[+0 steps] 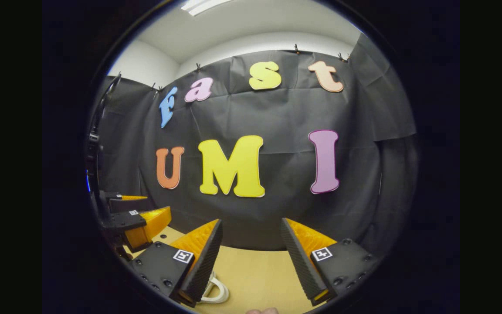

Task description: First open the suitcase, pack the skin care products into it, and then close the suitcase.

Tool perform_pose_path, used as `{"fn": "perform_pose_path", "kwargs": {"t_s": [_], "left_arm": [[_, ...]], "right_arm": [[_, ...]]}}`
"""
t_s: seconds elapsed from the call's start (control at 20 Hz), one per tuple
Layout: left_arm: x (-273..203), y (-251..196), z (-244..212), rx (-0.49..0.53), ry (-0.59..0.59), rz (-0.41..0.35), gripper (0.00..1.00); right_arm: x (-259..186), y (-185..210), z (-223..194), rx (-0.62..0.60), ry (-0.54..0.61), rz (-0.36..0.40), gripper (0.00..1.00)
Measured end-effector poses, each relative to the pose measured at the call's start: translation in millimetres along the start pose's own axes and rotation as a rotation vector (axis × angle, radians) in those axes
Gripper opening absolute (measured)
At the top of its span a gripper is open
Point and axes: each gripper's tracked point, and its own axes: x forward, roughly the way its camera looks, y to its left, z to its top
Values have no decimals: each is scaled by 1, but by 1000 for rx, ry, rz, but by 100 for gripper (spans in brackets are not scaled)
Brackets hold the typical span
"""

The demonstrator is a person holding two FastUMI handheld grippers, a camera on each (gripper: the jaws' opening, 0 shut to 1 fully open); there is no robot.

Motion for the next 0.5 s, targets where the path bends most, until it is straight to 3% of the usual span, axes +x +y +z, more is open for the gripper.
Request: {"fn": "perform_pose_path", "kwargs": {"t_s": [0.25, 0.5], "left_arm": [[-5, 1, -6, -60, 27, 10, 98], [-4, 2, 1, -35, -1, 1, 97]], "right_arm": [[-10, -9, 11, -25, -15, -60, 80], [-11, -21, 5, 3, 5, -95, 80]]}}
